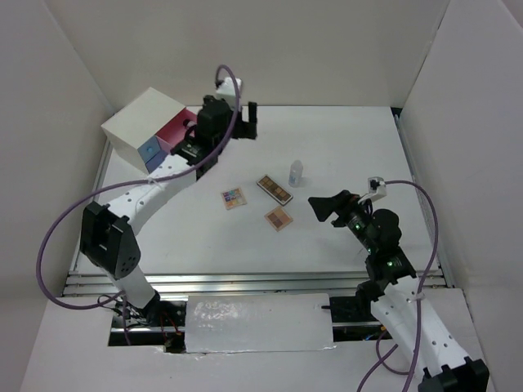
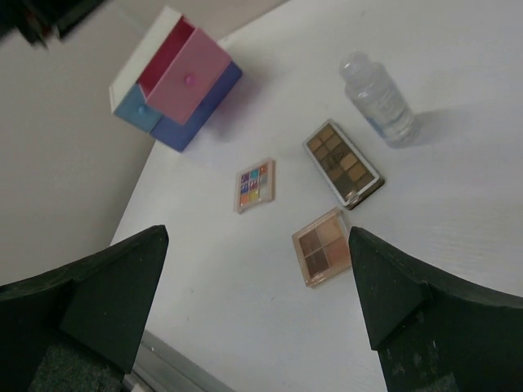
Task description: Organize the makeup
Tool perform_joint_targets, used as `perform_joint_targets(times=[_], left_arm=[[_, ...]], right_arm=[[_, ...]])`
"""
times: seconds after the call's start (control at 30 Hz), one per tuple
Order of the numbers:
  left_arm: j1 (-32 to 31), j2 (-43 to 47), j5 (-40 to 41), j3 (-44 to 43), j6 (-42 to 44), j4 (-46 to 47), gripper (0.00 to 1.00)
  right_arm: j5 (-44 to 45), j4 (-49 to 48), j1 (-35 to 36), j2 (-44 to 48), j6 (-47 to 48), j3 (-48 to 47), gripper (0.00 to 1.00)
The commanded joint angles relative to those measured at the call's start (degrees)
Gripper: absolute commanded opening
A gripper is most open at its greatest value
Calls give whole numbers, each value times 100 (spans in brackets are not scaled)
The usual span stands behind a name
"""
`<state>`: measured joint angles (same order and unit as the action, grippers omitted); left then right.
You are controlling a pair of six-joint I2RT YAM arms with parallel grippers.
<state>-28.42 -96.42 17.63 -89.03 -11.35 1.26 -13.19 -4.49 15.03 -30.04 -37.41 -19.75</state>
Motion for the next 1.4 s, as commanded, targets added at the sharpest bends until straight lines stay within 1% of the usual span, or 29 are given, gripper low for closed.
perform_joint_targets(times=[0.0,0.03,0.07,0.1,0.17,0.2,0.23,0.27,0.33,0.37,0.47,0.57,0.6,0.67,0.8,0.83,0.97,1.07,1.17,1.23,1.33,1.37], left_arm=[[-574,273,-724,693,-710,347,99],[-698,238,-856,982,-762,784,99],[-795,186,-1110,1071,-789,980,99],[-944,-50,-1217,1116,-824,1130,99],[-1051,-367,-1393,1020,-999,1358,99],[-1164,-699,-1515,880,-1052,1438,99],[-1226,-868,-1508,809,-1070,1648,100],[-1340,-1218,-1482,730,-1114,1711,99],[-1428,-1553,-1438,440,-1167,1807,99],[-1516,-1833,-1272,326,-1167,1904,99],[-1657,-2160,-990,334,-1097,2272,99],[-1745,-2319,-534,465,-1132,2475,99],[-1763,-2328,-419,614,-1141,2720,99],[-1824,-2407,-146,755,-1141,2914,99],[-1947,-2548,372,870,-983,3451,99],[-1982,-2635,660,844,-957,3469,99],[-1983,-2917,996,468,-956,3241,99],[-1983,-3005,1172,396,-1035,3127,96],[-1965,-3040,1217,457,-1105,3188,94],[-1921,-3093,1147,422,-1167,3240,90],[-1869,-3155,1094,378,-1185,3328,89],[-1842,-3172,963,343,-1194,3302,88]], right_arm=[[1159,131,18,646,-239,146,100],[1300,185,27,779,-293,208,100],[1510,255,35,894,-346,234,100],[1773,325,18,1104,-407,269,100],[1951,396,18,1289,-460,331,100],[2091,405,18,1447,-495,357,100],[2119,405,18,1518,-504,392,100],[2119,405,18,1588,-487,401,100],[2093,405,9,1589,-452,393,100],[2075,405,18,1537,-434,375,100],[1952,405,18,1405,-408,323,100],[1829,388,18,1378,-390,305,100],[1811,379,18,1396,-390,305,100],[1785,388,18,1413,-390,296,100],[1732,388,35,1422,-381,279,100],[1732,388,35,1431,-373,270,100],[1715,396,44,1431,-355,261,100],[1723,396,71,1422,-355,261,100],[1715,405,79,1431,-346,235,100],[1706,405,88,1440,-346,243,100],[1706,405,97,1431,-337,235,100],[1697,405,80,1440,-329,235,100]])
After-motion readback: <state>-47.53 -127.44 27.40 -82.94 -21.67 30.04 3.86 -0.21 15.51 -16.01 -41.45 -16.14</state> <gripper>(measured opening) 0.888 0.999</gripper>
